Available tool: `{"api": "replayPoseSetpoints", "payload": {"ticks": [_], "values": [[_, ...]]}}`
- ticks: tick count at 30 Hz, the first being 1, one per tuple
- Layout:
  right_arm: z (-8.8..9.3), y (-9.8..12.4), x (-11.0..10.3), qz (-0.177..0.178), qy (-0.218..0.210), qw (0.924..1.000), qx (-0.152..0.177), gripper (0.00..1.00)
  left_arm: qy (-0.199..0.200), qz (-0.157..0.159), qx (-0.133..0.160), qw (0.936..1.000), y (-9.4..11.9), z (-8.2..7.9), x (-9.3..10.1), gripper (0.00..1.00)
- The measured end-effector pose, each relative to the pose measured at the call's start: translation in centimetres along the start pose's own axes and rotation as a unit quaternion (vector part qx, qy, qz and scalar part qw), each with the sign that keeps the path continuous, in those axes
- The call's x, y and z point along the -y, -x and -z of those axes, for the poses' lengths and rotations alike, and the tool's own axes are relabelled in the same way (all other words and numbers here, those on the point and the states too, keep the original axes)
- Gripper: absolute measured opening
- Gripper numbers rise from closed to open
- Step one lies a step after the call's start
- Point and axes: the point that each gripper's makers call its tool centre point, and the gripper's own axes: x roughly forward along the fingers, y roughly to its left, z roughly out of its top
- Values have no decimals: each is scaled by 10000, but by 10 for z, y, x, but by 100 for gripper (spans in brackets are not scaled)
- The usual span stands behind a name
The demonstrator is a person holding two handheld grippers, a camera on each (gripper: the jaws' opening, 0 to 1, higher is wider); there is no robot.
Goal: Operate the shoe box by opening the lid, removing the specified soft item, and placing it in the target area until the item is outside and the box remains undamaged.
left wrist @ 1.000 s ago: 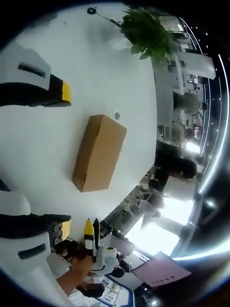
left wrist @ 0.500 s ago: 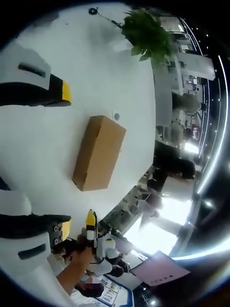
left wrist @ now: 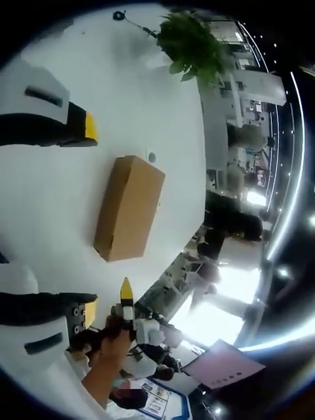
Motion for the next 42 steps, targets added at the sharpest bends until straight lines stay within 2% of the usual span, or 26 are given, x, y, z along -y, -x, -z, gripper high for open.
{"api": "replayPoseSetpoints", "payload": {"ticks": [4, 7, 9, 12, 20, 29, 34, 38, 42], "values": [[-4, -1, -1, -44, -24, 10000, -3, 86, 6, 43, -2, 10000, -3, -3, 4, 94], [-7, -6, 3, 6, -2, 10000, -54, 86, -63, 37, 183, 9998, -2, -13, 4, 95], [-3, -9, 6, 39, -14, 9997, -237, 85, -42, 33, 216, 9998, -3, -15, 3, 95], [-8, -14, 8, 27, -35, 9999, -151, 85, 23, 26, 113, 9999, -4, -11, 1, 95], [1, -24, 4, -80, -278, 9993, -249, 85, 75, 0, 22, 10000, -4, -6, -2, 95], [1, -30, 0, -170, -531, 9981, -275, 85, 70, -39, 37, 10000, -2, -13, -4, 95], [-4, -38, 1, -244, -653, 9972, -265, 85, 23, -50, 128, 9999, 0, -19, -4, 95], [-4, -43, 2, -276, -735, 9965, -290, 85, 87, -72, 24, 9999, -3, -11, -6, 94], [-1, -52, 14, -229, -877, 9952, -371, 83, 170, -113, -34, 9998, -7, -7, -9, 94]]}}
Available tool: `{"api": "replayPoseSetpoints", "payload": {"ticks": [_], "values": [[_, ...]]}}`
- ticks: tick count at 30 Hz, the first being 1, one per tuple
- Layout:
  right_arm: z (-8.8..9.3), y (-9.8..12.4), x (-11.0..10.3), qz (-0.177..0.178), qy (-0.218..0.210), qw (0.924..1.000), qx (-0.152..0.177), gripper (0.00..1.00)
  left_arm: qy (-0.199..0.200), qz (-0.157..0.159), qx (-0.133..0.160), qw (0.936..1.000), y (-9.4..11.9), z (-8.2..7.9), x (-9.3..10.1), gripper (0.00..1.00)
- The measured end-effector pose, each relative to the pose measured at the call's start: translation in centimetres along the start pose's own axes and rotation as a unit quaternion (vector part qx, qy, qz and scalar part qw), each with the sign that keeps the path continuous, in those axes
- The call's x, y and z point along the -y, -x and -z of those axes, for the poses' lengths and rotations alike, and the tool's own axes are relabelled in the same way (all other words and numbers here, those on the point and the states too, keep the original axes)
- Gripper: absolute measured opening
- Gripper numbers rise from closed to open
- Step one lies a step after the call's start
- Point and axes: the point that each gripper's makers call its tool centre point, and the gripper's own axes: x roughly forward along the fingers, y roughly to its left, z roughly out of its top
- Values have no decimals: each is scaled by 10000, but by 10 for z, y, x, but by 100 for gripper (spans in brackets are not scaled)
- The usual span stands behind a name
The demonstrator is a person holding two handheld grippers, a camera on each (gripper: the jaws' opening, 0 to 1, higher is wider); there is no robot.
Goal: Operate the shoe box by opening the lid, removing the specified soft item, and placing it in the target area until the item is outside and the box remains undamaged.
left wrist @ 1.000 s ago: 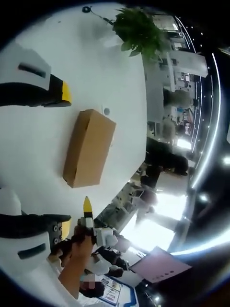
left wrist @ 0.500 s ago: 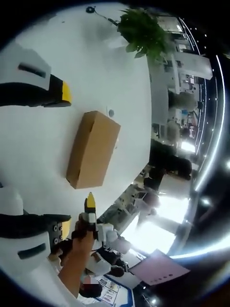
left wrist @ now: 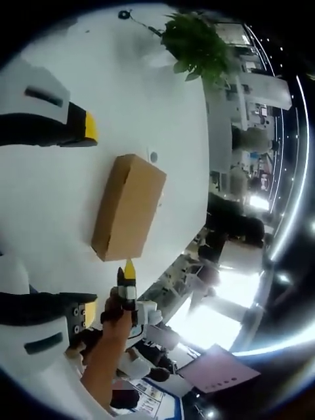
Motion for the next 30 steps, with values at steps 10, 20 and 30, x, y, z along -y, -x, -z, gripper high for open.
{"api": "replayPoseSetpoints", "payload": {"ticks": [10, 20, 30], "values": [[-1, -14, 8, -129, -482, 9987, -61, 81, 86, -88, -49, 9999, -5, 3, -6, 94], [0, -29, 19, -227, -844, 9961, -130, 79, 71, -48, -3, 10000, -15, -7, -5, 94], [-1, -37, 27, -269, -943, 9950, -169, 77, 97, -61, -102, 9999, -16, -1, -2, 94]]}}
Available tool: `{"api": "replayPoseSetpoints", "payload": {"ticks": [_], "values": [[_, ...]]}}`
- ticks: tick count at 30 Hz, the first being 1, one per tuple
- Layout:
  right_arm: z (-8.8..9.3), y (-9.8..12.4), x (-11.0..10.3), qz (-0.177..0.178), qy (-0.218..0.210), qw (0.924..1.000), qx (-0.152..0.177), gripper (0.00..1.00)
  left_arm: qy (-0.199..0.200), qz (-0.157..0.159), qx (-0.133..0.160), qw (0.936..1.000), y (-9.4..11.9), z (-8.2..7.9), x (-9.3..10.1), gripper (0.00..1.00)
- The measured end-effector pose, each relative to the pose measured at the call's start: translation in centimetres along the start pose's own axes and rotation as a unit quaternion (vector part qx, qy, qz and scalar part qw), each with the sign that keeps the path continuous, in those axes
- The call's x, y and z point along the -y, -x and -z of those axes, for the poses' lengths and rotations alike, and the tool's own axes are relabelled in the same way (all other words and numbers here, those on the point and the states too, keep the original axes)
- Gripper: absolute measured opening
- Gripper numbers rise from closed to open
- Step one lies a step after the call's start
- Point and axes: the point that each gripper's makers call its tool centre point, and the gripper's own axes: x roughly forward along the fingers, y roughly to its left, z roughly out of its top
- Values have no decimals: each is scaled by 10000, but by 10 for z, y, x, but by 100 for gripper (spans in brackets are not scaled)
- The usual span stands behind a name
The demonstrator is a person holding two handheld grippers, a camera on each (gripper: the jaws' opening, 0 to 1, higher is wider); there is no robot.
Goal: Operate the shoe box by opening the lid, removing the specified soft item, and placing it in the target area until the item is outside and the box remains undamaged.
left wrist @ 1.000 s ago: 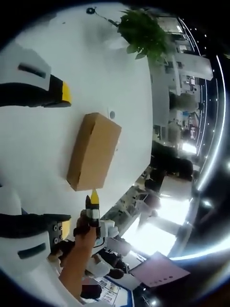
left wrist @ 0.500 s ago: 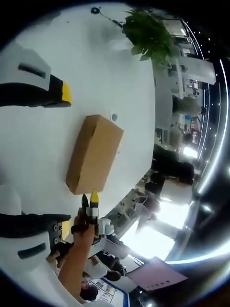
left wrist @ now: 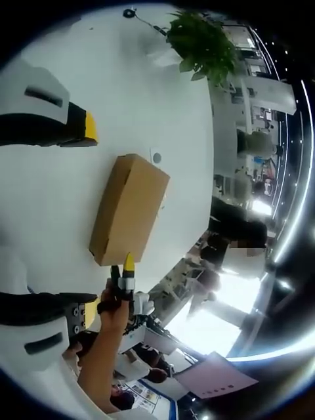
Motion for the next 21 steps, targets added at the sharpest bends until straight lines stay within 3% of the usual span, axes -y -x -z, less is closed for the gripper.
{"api": "replayPoseSetpoints", "payload": {"ticks": [10, 21], "values": [[2, -9, -1, -219, -326, 9992, 9, 71, 65, 13, -89, 9999, 2, 3, -2, 94], [8, -14, -5, -258, -371, 9990, -11, 65, 51, 77, 24, 10000, 4, 0, 5, 93]]}}
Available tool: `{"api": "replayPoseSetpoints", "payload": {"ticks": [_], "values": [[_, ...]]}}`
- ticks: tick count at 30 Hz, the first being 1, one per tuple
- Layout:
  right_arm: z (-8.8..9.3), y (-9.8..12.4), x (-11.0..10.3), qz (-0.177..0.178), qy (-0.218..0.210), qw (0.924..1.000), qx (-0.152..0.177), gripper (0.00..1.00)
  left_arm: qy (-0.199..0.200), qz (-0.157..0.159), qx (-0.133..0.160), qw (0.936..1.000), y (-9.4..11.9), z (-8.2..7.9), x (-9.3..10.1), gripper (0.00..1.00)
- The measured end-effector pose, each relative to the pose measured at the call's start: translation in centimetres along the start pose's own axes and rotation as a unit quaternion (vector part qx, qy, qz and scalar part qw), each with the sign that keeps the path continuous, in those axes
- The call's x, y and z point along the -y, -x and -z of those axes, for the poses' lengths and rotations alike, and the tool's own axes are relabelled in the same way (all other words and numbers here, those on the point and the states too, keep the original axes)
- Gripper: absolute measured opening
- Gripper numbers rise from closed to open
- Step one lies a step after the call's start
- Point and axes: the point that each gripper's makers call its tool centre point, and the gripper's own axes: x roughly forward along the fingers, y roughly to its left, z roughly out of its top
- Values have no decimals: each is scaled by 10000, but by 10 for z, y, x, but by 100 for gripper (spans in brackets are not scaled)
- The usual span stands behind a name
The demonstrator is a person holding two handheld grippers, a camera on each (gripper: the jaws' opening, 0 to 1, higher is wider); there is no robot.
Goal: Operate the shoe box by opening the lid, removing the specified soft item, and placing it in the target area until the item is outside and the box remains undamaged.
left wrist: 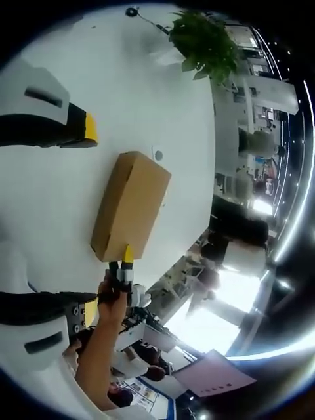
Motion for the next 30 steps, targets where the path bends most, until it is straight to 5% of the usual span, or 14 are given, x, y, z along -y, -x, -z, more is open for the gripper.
{"api": "replayPoseSetpoints", "payload": {"ticks": [30], "values": [[-4, 3, -2, -124, -182, 9998, 32, 56, -123, -21, -64, 9999, -1, 5, 4, 86]]}}
